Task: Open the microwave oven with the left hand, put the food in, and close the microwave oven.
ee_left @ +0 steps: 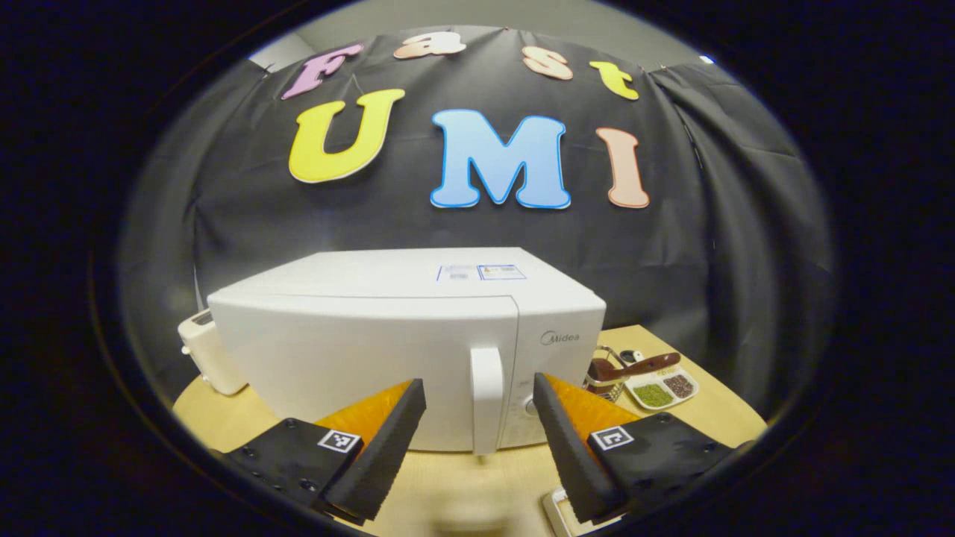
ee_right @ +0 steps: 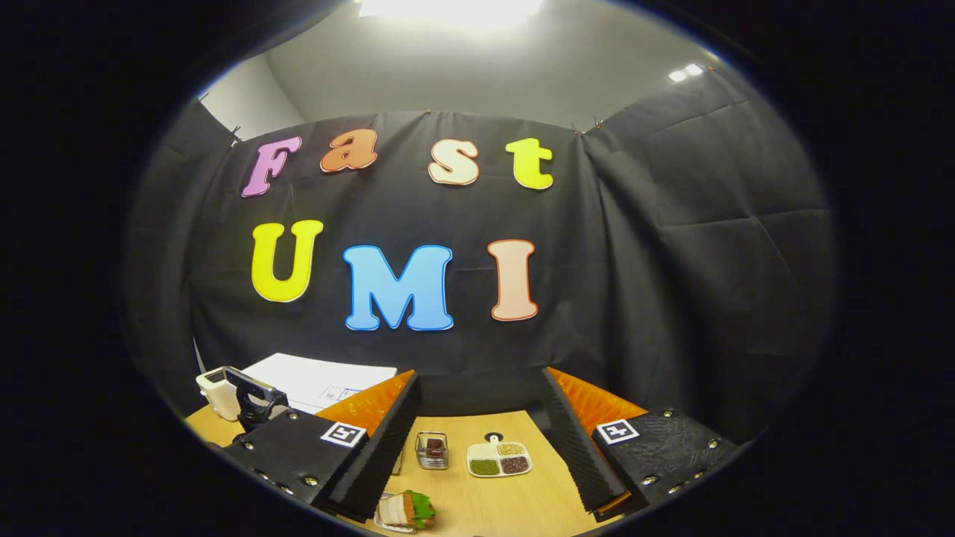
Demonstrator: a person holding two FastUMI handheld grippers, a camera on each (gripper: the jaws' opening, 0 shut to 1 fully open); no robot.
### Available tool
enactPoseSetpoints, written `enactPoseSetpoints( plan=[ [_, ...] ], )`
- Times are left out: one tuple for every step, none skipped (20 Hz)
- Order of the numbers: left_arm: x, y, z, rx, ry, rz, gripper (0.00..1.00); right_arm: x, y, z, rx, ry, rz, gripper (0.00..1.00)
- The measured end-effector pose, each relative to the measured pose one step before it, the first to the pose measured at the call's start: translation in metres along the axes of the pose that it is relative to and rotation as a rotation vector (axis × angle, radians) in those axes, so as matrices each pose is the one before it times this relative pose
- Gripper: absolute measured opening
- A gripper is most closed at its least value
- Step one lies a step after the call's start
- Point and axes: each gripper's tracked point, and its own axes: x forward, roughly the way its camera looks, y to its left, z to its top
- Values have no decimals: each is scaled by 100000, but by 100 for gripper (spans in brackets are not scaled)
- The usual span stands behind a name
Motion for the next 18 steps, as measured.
enactPoseSetpoints(
  plan=[
    [773, -139, -591, 917, 1194, 239, 96, 51, -403, -93, -479, 156, -1123, 96],
    [505, -32, -452, 805, 1352, 184, 96, 102, -249, -76, -366, 418, -847, 96],
    [399, -245, -550, -37, 1653, -645, 94, 11, -224, -152, -249, 420, -694, 96],
    [175, 80, -521, -43, 799, 595, 92, 103, -85, -35, 26, 218, -621, 96],
    [162, 119, 6, -243, -179, 432, 90, 67, -36, -70, 266, 178, -274, 96],
    [73, -51, -147, 121, 82, 98, 84, 43, 124, 21, 252, 216, 54, 96],
    [222, 17, -112, 191, 427, -60, 80, 97, 177, -159, 167, 224, 285, 96],
    [135, 209, -302, -344, 1365, 233, 75, 85, 284, 52, 13, 98, 491, 96],
    [70, 362, -452, -208, 1118, 1330, 70, 145, 188, -12, -116, -36, 375, 96],
    [222, -501, -290, -1214, 1000, -2556, 61, 103, 258, 128, -41, -237, 428, 96],
    [-375, -443, 181, 1399, -672, 125, 52, 26, 254, 89, 91, -249, 449, 96],
    [-37, 167, -182, 2497, -65, 1221, 43, 77, 266, 96, -44, -295, 704, 96],
    [-121, 6, 96, 451, 286, 611, 34, -9, 238, 23, -346, -313, 566, 96],
    [-29, -18, 9, -1040, 398, 29, 35, 45, 74, 124, -468, -258, 211, 96],
    [-194, -24, -81, -942, 231, -362, 35, -13, -67, -36, -120, -209, 75, 96],
    [34, 42, 27, 110, -164, -293, 31, -138, 2, 12, 324, -54, 77, 96],
    [-84, 8, 23, 903, -250, -79, 31, -77, 7, -224, 379, 441, -37, 96],
    [174, -36, -81, 1432, -134, -241, 28, -67, -63, -203, 425, 594, 76, 96]
  ],
)
